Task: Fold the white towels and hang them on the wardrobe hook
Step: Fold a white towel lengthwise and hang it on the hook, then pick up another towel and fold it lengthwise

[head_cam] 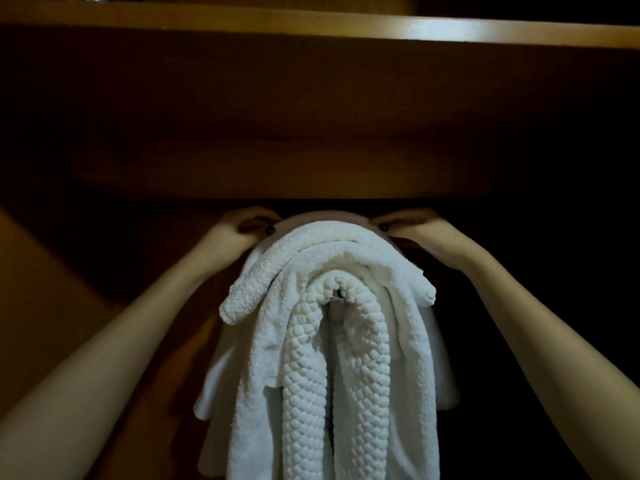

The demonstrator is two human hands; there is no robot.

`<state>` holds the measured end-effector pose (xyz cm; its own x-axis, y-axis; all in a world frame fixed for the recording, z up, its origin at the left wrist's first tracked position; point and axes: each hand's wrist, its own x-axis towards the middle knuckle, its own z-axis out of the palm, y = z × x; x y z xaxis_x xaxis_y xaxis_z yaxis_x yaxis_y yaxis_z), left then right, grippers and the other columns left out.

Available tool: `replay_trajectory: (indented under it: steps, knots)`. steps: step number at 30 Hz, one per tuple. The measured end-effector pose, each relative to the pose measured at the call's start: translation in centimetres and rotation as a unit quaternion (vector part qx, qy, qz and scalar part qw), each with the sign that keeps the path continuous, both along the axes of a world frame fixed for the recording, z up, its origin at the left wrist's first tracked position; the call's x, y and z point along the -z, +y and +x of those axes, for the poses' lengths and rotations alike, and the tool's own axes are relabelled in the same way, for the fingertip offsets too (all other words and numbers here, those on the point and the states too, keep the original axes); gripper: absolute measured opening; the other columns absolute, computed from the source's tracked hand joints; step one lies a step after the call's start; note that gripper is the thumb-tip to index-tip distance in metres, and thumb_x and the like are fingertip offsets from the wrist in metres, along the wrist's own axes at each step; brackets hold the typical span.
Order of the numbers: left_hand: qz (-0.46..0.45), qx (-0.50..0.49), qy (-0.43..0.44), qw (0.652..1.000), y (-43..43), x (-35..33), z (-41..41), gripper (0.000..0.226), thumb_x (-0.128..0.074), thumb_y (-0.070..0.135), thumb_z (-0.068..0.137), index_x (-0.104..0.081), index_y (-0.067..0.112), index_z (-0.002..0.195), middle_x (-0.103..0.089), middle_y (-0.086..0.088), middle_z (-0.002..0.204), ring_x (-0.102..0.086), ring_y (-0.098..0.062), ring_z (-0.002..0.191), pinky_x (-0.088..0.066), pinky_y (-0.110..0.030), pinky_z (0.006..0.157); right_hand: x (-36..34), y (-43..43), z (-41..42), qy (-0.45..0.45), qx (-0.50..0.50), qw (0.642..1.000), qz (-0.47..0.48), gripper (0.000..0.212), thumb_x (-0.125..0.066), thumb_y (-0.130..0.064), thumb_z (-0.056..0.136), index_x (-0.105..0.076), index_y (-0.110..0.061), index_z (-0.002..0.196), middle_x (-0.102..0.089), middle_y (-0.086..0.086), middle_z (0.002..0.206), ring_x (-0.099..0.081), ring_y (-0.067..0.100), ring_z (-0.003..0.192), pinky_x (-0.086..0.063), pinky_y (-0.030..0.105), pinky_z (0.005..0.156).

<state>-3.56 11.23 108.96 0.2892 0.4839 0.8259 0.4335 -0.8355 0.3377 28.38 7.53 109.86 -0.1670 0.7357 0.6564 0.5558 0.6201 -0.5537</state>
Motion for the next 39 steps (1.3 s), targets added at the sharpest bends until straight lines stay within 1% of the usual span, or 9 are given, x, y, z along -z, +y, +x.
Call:
replay_trajectory:
  steps: [4, 8, 13, 19, 22, 26, 28, 32, 39]
  knots:
    - [0.016, -0.011, 0.003, 1.0, -2.3, -0.5, -0.4, 0.025, -0.055, 0.0, 0.091, -0.064, 0.019, 0.104, -0.066, 0.033, 0.085, -0.058, 0.017, 0.087, -0.04, -0.001, 0.079, -0.2, -2.5, 0.1, 0.028, 0.005, 0.999, 0.033, 0.022, -0.057, -0.018, 0.096, -0.07, -0.023, 0.114, -0.071, -0.008, 0.111, -0.068, 0.004, 0.098, -0.055, 0.021, 0.085]
    - [0.032, -0.007, -0.001, 0.999, -7.1, -1.1, -0.2, 0.014, -0.058, 0.017, 0.094, -0.066, 0.022, 0.103, -0.066, 0.018, 0.097, -0.059, 0.013, 0.093, -0.042, -0.004, 0.084, -0.7, -6.6, -0.3, -0.013, 0.043, 0.997, 0.063, 0.022, -0.056, -0.027, 0.098, -0.069, -0.023, 0.115, -0.07, -0.007, 0.11, -0.067, 0.006, 0.098, -0.056, 0.028, 0.086]
    - [0.035, -0.032, 0.029, 0.998, -14.3, 1.3, -0.1, 0.016, -0.059, 0.02, 0.094, -0.067, 0.021, 0.107, -0.068, 0.007, 0.104, -0.062, -0.002, 0.1, -0.046, -0.019, 0.089, 1.2, -12.8, -2.6, -0.057, 0.068, 0.993, 0.078, 0.024, -0.057, -0.026, 0.096, -0.069, -0.023, 0.117, -0.07, -0.007, 0.109, -0.065, 0.005, 0.098, -0.052, 0.024, 0.083]
    - [0.022, -0.09, 0.115, 0.989, -22.9, 8.9, -0.6, 0.024, -0.059, 0.028, 0.092, -0.066, 0.022, 0.115, -0.063, 0.012, 0.111, -0.056, 0.0, 0.104, -0.041, -0.02, 0.091, 10.0, -20.8, -6.0, -0.104, 0.066, 0.992, 0.017, 0.033, -0.06, -0.03, 0.094, -0.063, -0.025, 0.126, -0.063, 0.0, 0.126, -0.059, 0.011, 0.111, -0.044, 0.02, 0.082]
    - [-0.009, -0.103, 0.148, 0.984, -26.6, 13.4, -1.6, 0.028, -0.059, 0.036, 0.09, -0.066, 0.025, 0.115, -0.061, 0.016, 0.107, -0.055, -0.002, 0.103, -0.039, -0.015, 0.086, 14.5, -24.9, -8.0, -0.122, 0.065, 0.99, -0.002, 0.039, -0.059, -0.03, 0.094, -0.057, -0.023, 0.133, -0.056, -0.001, 0.138, -0.053, 0.016, 0.123, -0.04, 0.024, 0.091]
    - [-0.095, -0.117, 0.199, 0.968, -31.8, 21.0, -3.3, 0.037, -0.057, 0.046, 0.087, -0.063, 0.029, 0.119, -0.061, 0.009, 0.124, -0.053, -0.012, 0.118, -0.04, -0.028, 0.097, 21.1, -30.2, -11.4, -0.168, 0.033, 0.983, -0.067, 0.05, -0.061, -0.028, 0.094, -0.046, -0.023, 0.142, -0.047, 0.0, 0.147, -0.047, 0.018, 0.13, -0.037, 0.024, 0.095]
    - [-0.118, -0.13, 0.232, 0.957, -34.7, 24.8, -4.8, 0.036, -0.058, 0.038, 0.092, -0.058, 0.025, 0.126, -0.057, 0.005, 0.132, -0.048, -0.014, 0.125, -0.034, -0.027, 0.101, 24.2, -32.3, -13.3, -0.193, 0.015, 0.976, -0.101, 0.051, -0.06, -0.024, 0.094, -0.046, -0.02, 0.143, -0.046, 0.002, 0.147, -0.045, 0.017, 0.131, -0.036, 0.023, 0.095]
    - [-0.183, -0.167, 0.262, 0.933, -40.2, 31.6, -9.2, 0.044, -0.05, 0.045, 0.094, -0.046, 0.034, 0.136, -0.043, 0.007, 0.145, -0.032, -0.013, 0.137, -0.033, -0.043, 0.11, 30.2, -34.9, -17.7, -0.243, -0.012, 0.958, -0.153, 0.051, -0.059, -0.026, 0.095, -0.045, -0.021, 0.144, -0.047, 0.007, 0.145, -0.05, 0.022, 0.129, -0.04, 0.03, 0.103]
    - [-0.295, -0.191, 0.314, 0.882, -47.9, 42.7, -20.0, 0.05, -0.049, 0.047, 0.094, -0.04, 0.033, 0.141, -0.029, 0.003, 0.154, -0.028, -0.017, 0.14, -0.034, -0.04, 0.11, 43.3, -39.9, -30.3, -0.315, -0.085, 0.912, -0.249, 0.061, -0.058, -0.023, 0.096, -0.031, -0.024, 0.15, -0.033, 0.006, 0.156, -0.03, 0.024, 0.143, -0.032, 0.041, 0.115]
